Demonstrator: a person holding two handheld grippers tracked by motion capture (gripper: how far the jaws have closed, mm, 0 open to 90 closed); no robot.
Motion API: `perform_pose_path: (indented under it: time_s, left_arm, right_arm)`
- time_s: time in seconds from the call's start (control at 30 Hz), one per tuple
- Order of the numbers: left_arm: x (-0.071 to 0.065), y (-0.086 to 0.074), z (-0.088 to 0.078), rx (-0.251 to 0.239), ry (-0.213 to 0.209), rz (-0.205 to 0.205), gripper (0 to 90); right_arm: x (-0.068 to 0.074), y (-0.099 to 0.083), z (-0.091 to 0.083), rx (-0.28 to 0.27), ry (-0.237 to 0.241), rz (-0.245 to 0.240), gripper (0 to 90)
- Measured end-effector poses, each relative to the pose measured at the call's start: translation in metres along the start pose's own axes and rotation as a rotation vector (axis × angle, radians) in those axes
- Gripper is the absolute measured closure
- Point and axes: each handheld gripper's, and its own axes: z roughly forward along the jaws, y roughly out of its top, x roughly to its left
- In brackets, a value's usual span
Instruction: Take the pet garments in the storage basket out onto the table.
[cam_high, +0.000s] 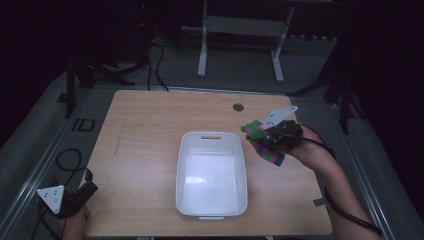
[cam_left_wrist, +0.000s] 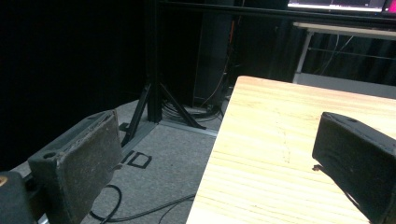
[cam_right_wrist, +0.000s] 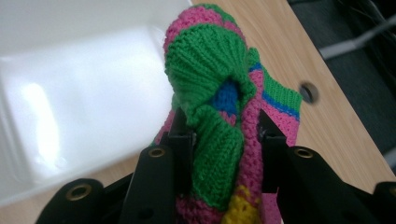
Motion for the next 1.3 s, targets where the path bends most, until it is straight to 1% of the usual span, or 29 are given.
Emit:
perform_pose_path:
  time_s: [0.03,0.07,0.1,0.13,0.17,0.27,0.3,0.33,0.37,0.4,0.47,0.53,0.57,0.6,0.63,0.7,0.73,0.77,0.8,0.9,0.93,0.97,1.0,1.3]
  left_arm:
    - [0.0,0.0,0.0,0.0,0.0,0.0,1.9]
    - [0.0,0.0,0.0,0.0,0.0,0.0,1.9]
    - [0.0,0.0,0.0,-0.001,0.0,0.001,1.9]
    - [0.0,0.0,0.0,0.001,-0.001,0.001,1.9]
    - [0.0,0.0,0.0,0.001,-0.001,0.001,1.9]
    - [0.0,0.0,0.0,0.0,-0.001,0.002,1.9]
    - [0.0,0.0,0.0,-0.001,-0.001,0.002,1.9]
    - [0.0,0.0,0.0,-0.001,-0.001,0.002,1.9]
    - [0.0,0.0,0.0,-0.001,-0.001,0.002,1.9]
    - [0.0,0.0,0.0,-0.001,-0.001,0.002,1.9]
    - [0.0,0.0,0.0,-0.001,-0.002,0.001,1.9]
    - [0.0,0.0,0.0,-0.001,-0.002,0.002,1.9]
    - [0.0,0.0,0.0,-0.001,-0.002,0.002,1.9]
    - [0.0,0.0,0.0,-0.002,-0.002,0.003,1.9]
    - [0.0,0.0,0.0,-0.003,-0.002,0.003,1.9]
    - [-0.001,0.0,0.0,-0.002,-0.002,0.004,1.9]
    - [-0.001,0.0,0.0,-0.002,-0.002,0.004,1.9]
    - [-0.001,0.0,0.0,-0.003,-0.002,0.003,1.9]
    - [-0.001,0.0,0.0,-0.003,-0.002,0.003,1.9]
    - [-0.001,0.0,0.0,-0.002,-0.002,0.004,1.9]
    - [-0.001,0.0,0.0,-0.002,-0.002,0.004,1.9]
    - [-0.001,0.0,0.0,-0.001,-0.002,0.006,1.9]
    - [-0.001,0.0,0.0,-0.002,-0.001,0.007,1.9]
    - [-0.001,0.0,0.0,-0.005,-0.003,0.007,1.9]
  right_arm:
    - [-0.003,-0.005,-0.002,0.006,-0.007,0.013,66.9]
    - [-0.003,-0.005,-0.002,0.006,-0.007,0.013,66.9]
    - [-0.006,-0.01,-0.004,0.009,-0.015,0.023,66.9]
    - [-0.011,-0.019,-0.006,0.013,-0.025,0.046,66.8]
    - [-0.013,-0.022,-0.006,0.015,-0.031,0.051,66.8]
    - [-0.016,-0.032,-0.003,0.023,-0.042,0.066,66.7]
    - [-0.016,-0.032,-0.003,0.023,-0.042,0.066,66.7]
    - [-0.018,-0.037,0.004,0.031,-0.041,0.08,66.6]
    - [-0.018,-0.037,0.004,0.031,-0.041,0.08,66.6]
    - [-0.019,-0.042,0.012,0.04,-0.036,0.092,66.6]
    - [-0.021,-0.047,0.021,0.05,-0.036,0.102,66.6]
    - [-0.023,-0.051,0.031,0.057,-0.025,0.116,66.5]
    - [-0.023,-0.051,0.031,0.057,-0.025,0.116,66.5]
    - [-0.024,-0.055,0.041,0.069,-0.027,0.124,66.4]
    - [-0.024,-0.055,0.041,0.069,-0.027,0.124,66.4]
    - [-0.025,-0.058,0.051,0.078,-0.028,0.129,66.2]
    - [-0.025,-0.058,0.051,0.078,-0.028,0.129,66.2]
    - [-0.027,-0.065,0.066,0.08,-0.023,0.15,66.1]
    - [-0.027,-0.065,0.066,0.08,-0.023,0.15,66.1]
    - [-0.027,-0.071,0.08,0.079,-0.027,0.169,66.1]
    - [-0.027,-0.071,0.08,0.079,-0.027,0.169,66.1]
    - [-0.027,-0.073,0.085,0.08,-0.031,0.172,66.1]
    - [-0.027,-0.079,0.098,0.085,-0.034,0.191,66.1]
    - [-0.022,-0.098,0.142,0.142,-0.023,0.236,65.3]
